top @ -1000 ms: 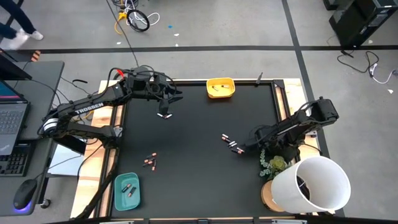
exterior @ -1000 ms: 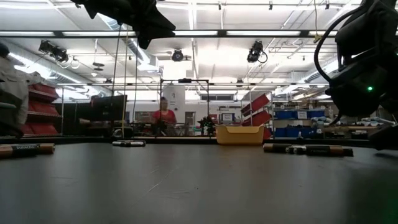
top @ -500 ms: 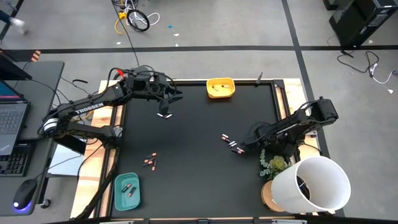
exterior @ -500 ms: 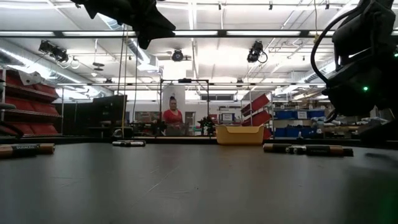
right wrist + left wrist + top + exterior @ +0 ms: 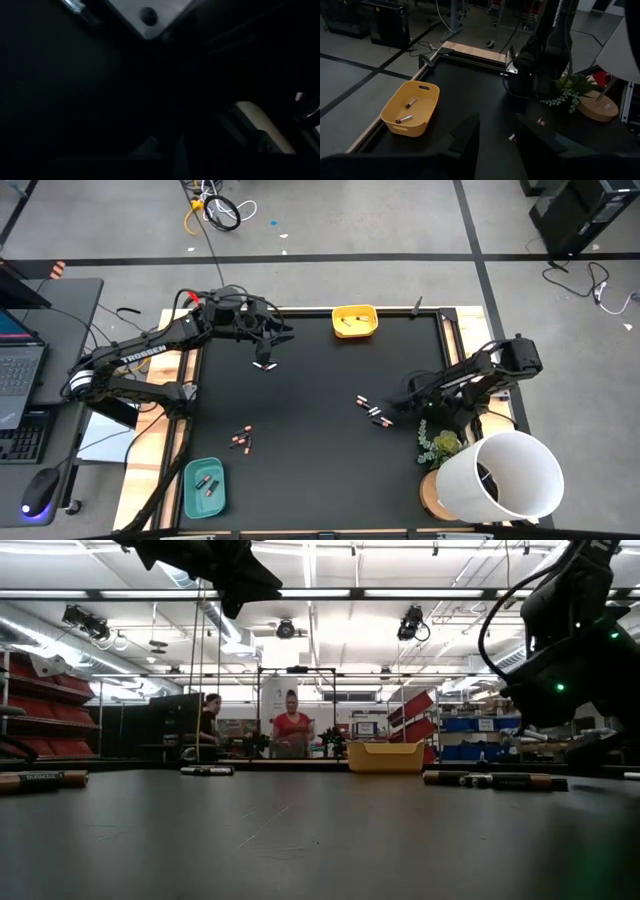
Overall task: Sort batteries
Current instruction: Put the silver battery into the yellow bin
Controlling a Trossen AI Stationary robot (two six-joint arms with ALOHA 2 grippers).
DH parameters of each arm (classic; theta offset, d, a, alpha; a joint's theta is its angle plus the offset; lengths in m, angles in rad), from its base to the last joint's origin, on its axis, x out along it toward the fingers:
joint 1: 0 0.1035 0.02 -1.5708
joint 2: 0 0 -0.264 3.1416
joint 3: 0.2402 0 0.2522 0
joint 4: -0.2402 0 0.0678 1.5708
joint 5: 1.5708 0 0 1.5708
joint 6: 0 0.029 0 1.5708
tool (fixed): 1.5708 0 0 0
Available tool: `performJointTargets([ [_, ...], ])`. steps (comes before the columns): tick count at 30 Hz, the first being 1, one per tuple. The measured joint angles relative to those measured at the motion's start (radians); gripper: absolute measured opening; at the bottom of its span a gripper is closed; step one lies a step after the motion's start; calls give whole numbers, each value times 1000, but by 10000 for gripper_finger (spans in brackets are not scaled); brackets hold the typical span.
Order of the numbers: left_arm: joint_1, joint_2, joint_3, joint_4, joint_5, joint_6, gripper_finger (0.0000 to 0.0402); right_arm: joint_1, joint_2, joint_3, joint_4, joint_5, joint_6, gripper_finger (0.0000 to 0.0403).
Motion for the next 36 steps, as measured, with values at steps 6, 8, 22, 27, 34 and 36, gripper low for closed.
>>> performJointTargets([
  [6, 0, 0, 0, 0, 0, 1, 135, -23, 0, 43, 7, 80, -8, 30],
  [8, 0, 0, 0, 0, 0, 3, 135, -32, 0, 50, 8, 93, -14, 30],
  [22, 0, 0, 0, 0, 0, 29, 135, -80, 0, 273, -153, 250, -283, 30],
  [27, 0, 0, 0, 0, 0, 30, 135, -93, 0, 339, -296, 269, -298, 30],
  [34, 0, 0, 0, 1, 0, 35, 135, -189, 0, 256, -232, 198, -272, 30],
  [36, 0, 0, 0, 0, 0, 35, 135, -223, 0, 221, -212, 196, -254, 30],
])
